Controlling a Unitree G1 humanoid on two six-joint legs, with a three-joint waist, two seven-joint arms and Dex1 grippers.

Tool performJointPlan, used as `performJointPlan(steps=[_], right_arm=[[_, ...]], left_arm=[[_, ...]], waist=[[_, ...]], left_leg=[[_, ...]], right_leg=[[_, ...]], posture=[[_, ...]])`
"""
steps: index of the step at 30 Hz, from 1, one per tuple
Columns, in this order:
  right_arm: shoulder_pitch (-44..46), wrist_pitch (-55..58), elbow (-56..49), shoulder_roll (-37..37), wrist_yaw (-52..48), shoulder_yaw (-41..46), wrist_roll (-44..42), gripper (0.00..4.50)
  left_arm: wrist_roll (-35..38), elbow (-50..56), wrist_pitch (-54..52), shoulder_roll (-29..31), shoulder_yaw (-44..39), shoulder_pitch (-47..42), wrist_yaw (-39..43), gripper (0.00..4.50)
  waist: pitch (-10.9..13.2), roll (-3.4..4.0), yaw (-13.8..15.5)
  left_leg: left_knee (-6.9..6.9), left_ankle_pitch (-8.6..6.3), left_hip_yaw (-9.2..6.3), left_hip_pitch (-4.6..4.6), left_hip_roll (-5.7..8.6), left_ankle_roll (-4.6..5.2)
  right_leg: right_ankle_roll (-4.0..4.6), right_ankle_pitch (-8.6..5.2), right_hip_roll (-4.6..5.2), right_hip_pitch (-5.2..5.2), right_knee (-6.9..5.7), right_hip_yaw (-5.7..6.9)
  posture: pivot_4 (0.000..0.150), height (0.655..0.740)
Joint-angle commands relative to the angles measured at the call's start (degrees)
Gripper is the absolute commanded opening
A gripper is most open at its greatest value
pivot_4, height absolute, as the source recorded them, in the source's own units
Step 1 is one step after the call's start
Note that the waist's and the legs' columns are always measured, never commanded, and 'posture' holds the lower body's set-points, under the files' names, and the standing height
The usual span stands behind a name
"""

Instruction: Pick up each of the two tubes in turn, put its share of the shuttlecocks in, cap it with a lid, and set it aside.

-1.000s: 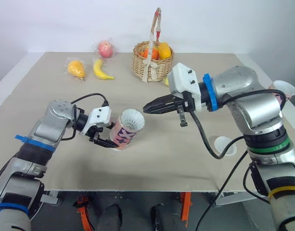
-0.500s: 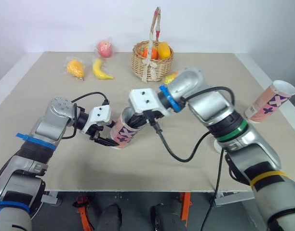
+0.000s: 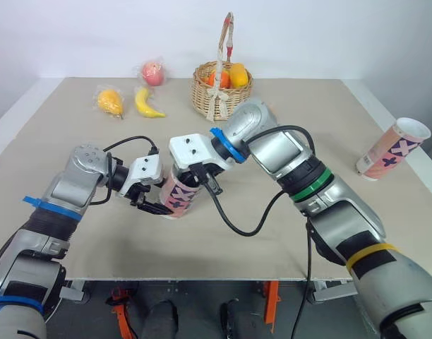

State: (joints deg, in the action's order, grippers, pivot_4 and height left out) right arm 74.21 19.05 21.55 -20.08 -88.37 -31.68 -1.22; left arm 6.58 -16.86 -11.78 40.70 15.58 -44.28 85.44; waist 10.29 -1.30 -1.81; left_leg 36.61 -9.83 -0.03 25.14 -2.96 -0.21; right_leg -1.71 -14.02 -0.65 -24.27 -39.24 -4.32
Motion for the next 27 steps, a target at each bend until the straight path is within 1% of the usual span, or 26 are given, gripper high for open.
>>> performJointPlan(steps=[1,4,10,14,17,20,21,23,25,26,27], right_arm=[[1.71,1.81,-5.05,-6.82,-4.03,5.05,-5.64,0.04],[0.76,2.95,-8.19,-11.86,-4.13,6.35,-8.61,0.04],[-0.91,8.64,-11.94,-19.81,-1.44,15.1,-12.44,0.04],[-7.25,8.93,-16.34,-24.01,5.67,21.22,-12.19,0.04],[-16.01,11.23,-19.45,-29.34,9.91,24.86,-11.0,0.04],[-25.42,12.94,-21.34,-35.21,11.32,27.65,-10.95,0.9],[-28.82,12.05,-21.39,-37.27,11.87,28.03,-9.97,1.28],[-33.8,11.55,-21.31,-40.18,12.53,28.72,-9.24,2.27],[-36.91,10.46,-21.37,-42.14,12.29,29.29,-9.44,3.32],[-38.21,10.6,-20.41,-43.09,11.61,29.4,-9.73,3.63],[-39.26,10.05,-19.24,-43.77,11.02,29.37,-9.72,3.63]], left_arm=[[0.74,1.86,-0.61,-0.47,-0.97,0.43,-0.93,3.26],[1.05,2.08,-0.61,-0.68,-1.18,0.5,-1.22,3.26],[3.27,2.76,-0.48,-2.33,-2.55,0.17,-1.89,3.26],[6.87,4.46,-1.28,-5.4,-4.45,-0.12,-2.99,3.26],[10.15,6.31,-2.27,-8.13,-6.0,0.81,-4.02,3.26],[11.82,8.46,-3.08,-10.25,-5.72,2.6,-4.84,3.26],[12.06,8.78,-3.11,-11.07,-5.41,3.23,-5.34,3.26],[12.15,8.99,-2.64,-12.7,-4.81,4.3,-5.98,3.26],[12.27,9.07,-2.84,-13.92,-4.34,5.0,-6.26,3.26],[12.15,8.66,-2.43,-15.06,-3.75,5.41,-6.59,3.26],[12.06,8.16,-2.21,-16.1,-3.27,5.72,-6.92,3.26]], waist=[[0.0,0.0,0.47],[0.0,0.0,0.6],[0.03,0.01,0.52],[0.04,-0.01,0.58],[0.03,-0.01,0.71],[0.04,-0.02,0.62],[0.05,0.0,0.61],[0.05,0.0,0.57],[0.06,0.02,0.14],[0.06,0.02,-0.08],[0.06,0.03,-0.12]], left_leg=[[0.0,0.0,0.0,0.03,0.03,0.0],[-0.04,-0.02,0.0,0.06,0.14,-0.02],[-0.17,-0.05,-0.02,0.06,0.1,0.0],[-0.2,-0.06,-0.05,0.08,0.11,0.02],[-0.19,-0.07,-0.02,0.1,0.12,0.01],[-0.19,-0.07,-0.07,0.14,0.2,0.01],[-0.18,-0.07,-0.05,0.13,0.22,0.02],[-0.18,-0.09,-0.02,0.12,0.25,0.05],[-0.18,-0.1,0.02,0.07,0.24,0.05],[-0.18,-0.09,0.05,0.03,0.21,0.05],[-0.18,-0.09,0.05,0.0,0.2,0.05]], right_leg=[[0.01,0.0,0.03,0.0,0.0,0.0],[0.09,-0.04,0.15,0.0,0.04,-0.01],[0.22,-0.12,0.07,-0.09,0.03,0.0],[0.26,-0.16,0.09,-0.07,0.04,0.04],[0.22,-0.15,0.09,-0.08,0.06,0.01],[0.21,-0.16,0.17,-0.05,0.09,0.03],[0.21,-0.16,0.18,-0.05,0.09,0.0],[0.19,-0.17,0.19,-0.05,0.09,-0.04],[0.06,-0.23,0.17,-0.05,0.08,-0.08],[-0.11,-0.29,0.13,-0.05,0.08,-0.14],[-0.12,-0.26,0.1,-0.05,0.07,-0.14]], posture=[[0.15,0.74],[0.15,0.74],[0.15,0.74],[0.15,0.74],[0.15,0.74],[0.15,0.74],[0.15,0.74],[0.15,0.74],[0.15,0.74],[0.15,0.74],[0.15,0.74]])
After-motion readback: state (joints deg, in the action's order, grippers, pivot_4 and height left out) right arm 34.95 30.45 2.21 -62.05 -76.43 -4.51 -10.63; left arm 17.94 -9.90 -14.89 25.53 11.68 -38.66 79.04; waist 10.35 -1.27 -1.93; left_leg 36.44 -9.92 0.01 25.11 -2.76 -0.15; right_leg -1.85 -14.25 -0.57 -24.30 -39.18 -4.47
